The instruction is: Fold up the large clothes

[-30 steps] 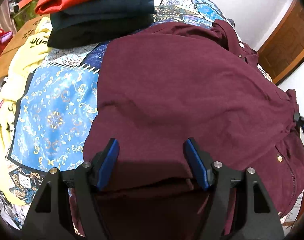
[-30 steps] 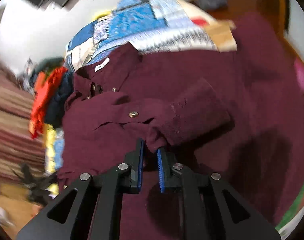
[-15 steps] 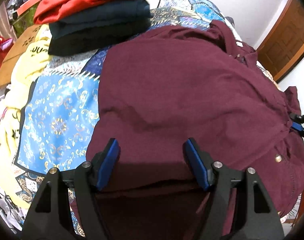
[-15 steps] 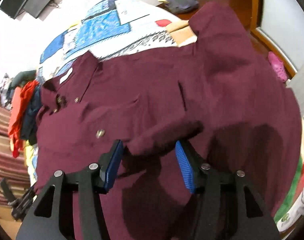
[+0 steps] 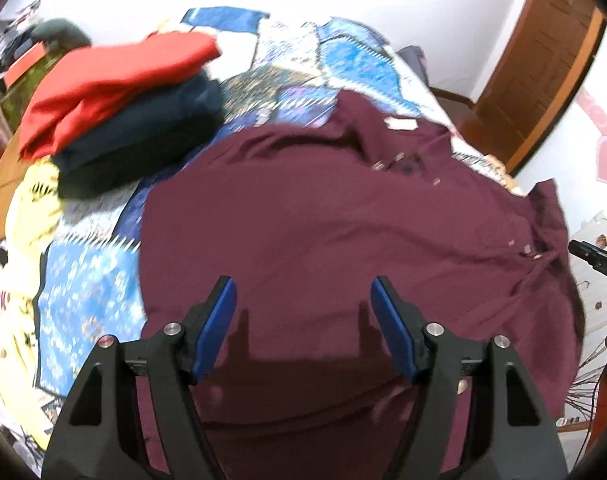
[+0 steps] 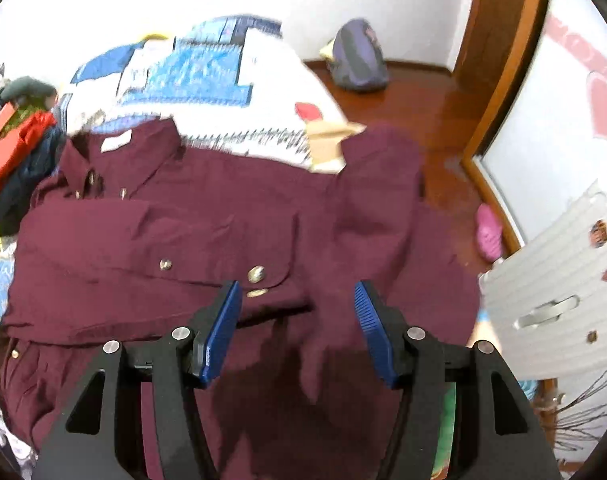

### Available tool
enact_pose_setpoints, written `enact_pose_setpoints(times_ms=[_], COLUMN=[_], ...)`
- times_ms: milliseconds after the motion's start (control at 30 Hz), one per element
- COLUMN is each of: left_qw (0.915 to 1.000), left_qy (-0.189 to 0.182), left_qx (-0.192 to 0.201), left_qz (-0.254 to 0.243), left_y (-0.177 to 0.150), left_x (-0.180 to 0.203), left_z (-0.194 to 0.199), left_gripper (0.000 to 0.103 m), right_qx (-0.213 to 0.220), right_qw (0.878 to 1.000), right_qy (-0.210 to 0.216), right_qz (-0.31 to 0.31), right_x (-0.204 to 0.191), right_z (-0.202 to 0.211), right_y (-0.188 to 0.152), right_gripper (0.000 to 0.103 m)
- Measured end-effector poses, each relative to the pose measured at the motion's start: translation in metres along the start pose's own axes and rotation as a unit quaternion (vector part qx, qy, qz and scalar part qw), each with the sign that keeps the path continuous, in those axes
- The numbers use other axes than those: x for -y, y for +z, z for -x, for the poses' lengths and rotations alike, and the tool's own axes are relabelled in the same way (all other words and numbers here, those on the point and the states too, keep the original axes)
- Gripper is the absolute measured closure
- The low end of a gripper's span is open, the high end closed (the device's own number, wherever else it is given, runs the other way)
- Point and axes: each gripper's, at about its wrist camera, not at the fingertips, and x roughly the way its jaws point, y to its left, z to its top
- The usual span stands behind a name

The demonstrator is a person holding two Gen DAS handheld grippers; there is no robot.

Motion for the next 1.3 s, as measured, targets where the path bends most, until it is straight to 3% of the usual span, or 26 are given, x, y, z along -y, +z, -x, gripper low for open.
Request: enact_pose_setpoints(times_ms=[167, 233, 333, 433, 733, 967, 1067, 1100, 1200, 1300], left_qw=[0.9993, 0.9986, 0.9977, 0.9969, 0.9963, 0.9968, 0.9969, 0.9969, 0.9971, 0.9974], left_qy=[-0.015, -0.022, -0.030, -0.038, -0.035, -0.029, -0.029, -0.029, -0.030, -0.030], left_qx=[0.023, 0.030, 0.034, 0.028, -0.015, -0.035, -0.042, -0.043, -0.042, -0.040], left_qz=[-0.026, -0.037, -0.050, -0.062, -0.077, -0.066, -0.060, -0.059, -0.056, -0.052], left_y=[0.022, 0.029, 0.036, 0.038, 0.027, 0.020, 0.015, 0.014, 0.010, 0.008], left_x=[0.034, 0.047, 0.065, 0.082, 0.100, 0.094, 0.091, 0.090, 0.086, 0.082], left_z=[0.009, 0.010, 0.008, -0.001, -0.035, -0.049, -0.053, -0.053, -0.051, -0.048], left_gripper=[0.034, 0.034, 0.034, 0.034, 0.034, 0.034, 0.034, 0.034, 0.034, 0.034], right_qx=[0.046, 0.056, 0.052, 0.027, -0.061, -0.067, -0.069, -0.073, -0.074, -0.049], right_qw=[0.998, 0.997, 0.994, 0.989, 0.945, 0.923, 0.923, 0.924, 0.939, 0.948], right_qy=[-0.005, -0.012, -0.026, -0.011, 0.068, 0.079, 0.058, 0.055, 0.031, 0.045], right_qz=[-0.031, -0.054, -0.096, -0.146, -0.315, -0.370, -0.373, -0.370, -0.334, -0.312], right_x=[0.039, 0.056, 0.084, 0.111, 0.179, 0.194, 0.196, 0.195, 0.184, 0.175], right_z=[0.030, 0.033, 0.023, 0.002, -0.083, -0.115, -0.123, -0.125, -0.115, -0.093], right_y=[0.010, 0.012, 0.010, 0.001, -0.039, -0.038, -0.028, -0.025, -0.013, -0.006], right_gripper=[0.048, 0.043, 0.040, 0.040, 0.040, 0.040, 0.056, 0.068, 0.091, 0.097])
